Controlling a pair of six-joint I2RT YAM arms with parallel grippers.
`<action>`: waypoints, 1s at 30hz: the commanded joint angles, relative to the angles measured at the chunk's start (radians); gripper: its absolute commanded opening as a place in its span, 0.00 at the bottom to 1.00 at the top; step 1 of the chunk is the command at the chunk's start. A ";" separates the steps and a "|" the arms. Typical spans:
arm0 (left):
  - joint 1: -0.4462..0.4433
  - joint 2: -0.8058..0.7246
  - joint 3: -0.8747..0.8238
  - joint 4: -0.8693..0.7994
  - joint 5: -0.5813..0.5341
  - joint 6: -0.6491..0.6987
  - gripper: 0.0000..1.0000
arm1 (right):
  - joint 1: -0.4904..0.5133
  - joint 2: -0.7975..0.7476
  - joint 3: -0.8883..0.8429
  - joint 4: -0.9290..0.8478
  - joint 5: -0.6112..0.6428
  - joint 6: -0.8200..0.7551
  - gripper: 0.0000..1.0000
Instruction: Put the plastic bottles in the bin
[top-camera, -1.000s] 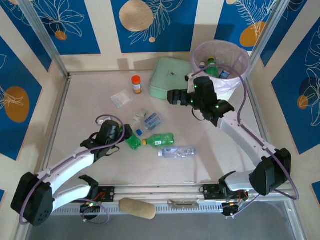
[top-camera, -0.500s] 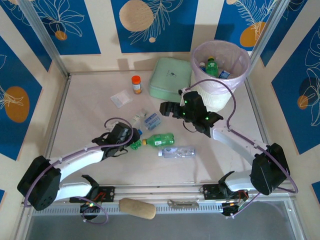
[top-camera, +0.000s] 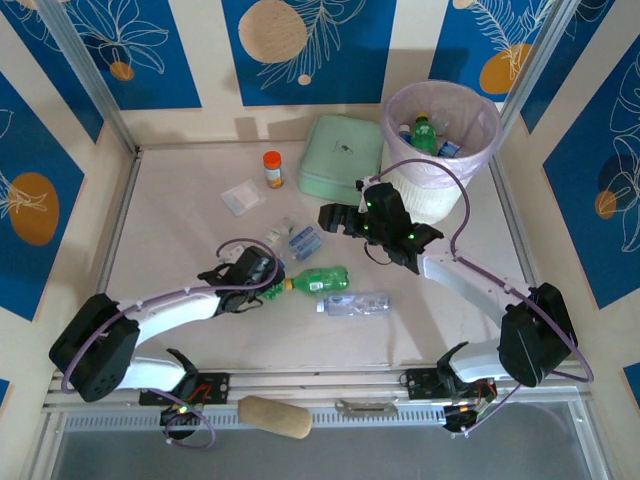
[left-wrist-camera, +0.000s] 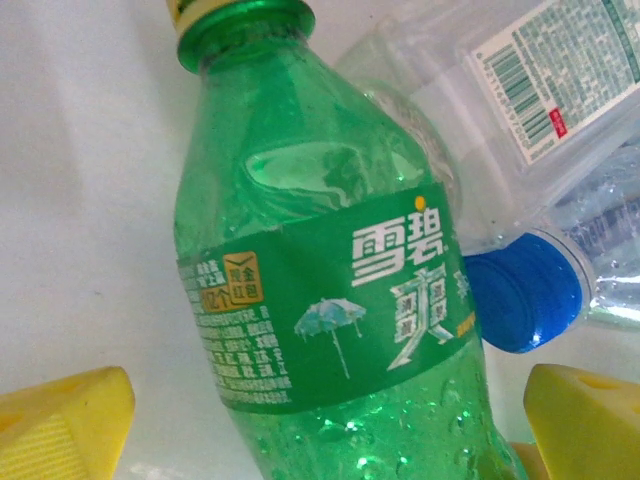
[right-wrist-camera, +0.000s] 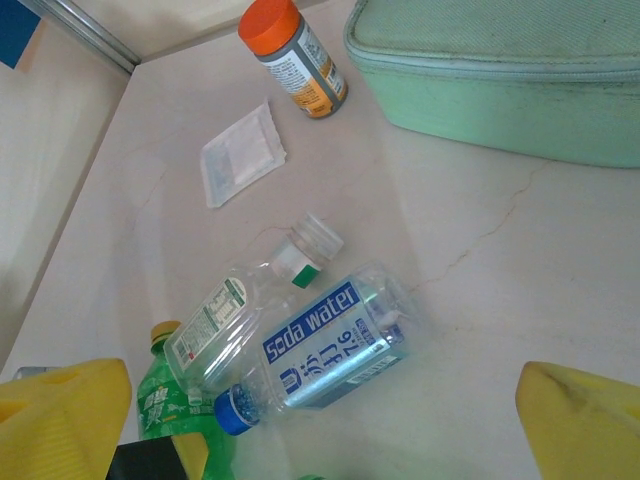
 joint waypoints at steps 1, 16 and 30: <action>-0.009 -0.030 0.023 -0.089 -0.077 -0.014 1.00 | 0.008 -0.009 0.023 0.000 0.027 0.010 0.99; -0.007 -0.159 -0.039 -0.162 -0.085 0.054 0.97 | 0.006 0.030 0.051 0.004 0.027 0.013 0.99; -0.007 0.049 0.040 -0.046 0.064 0.084 1.00 | 0.005 0.018 0.055 -0.018 0.049 0.007 0.99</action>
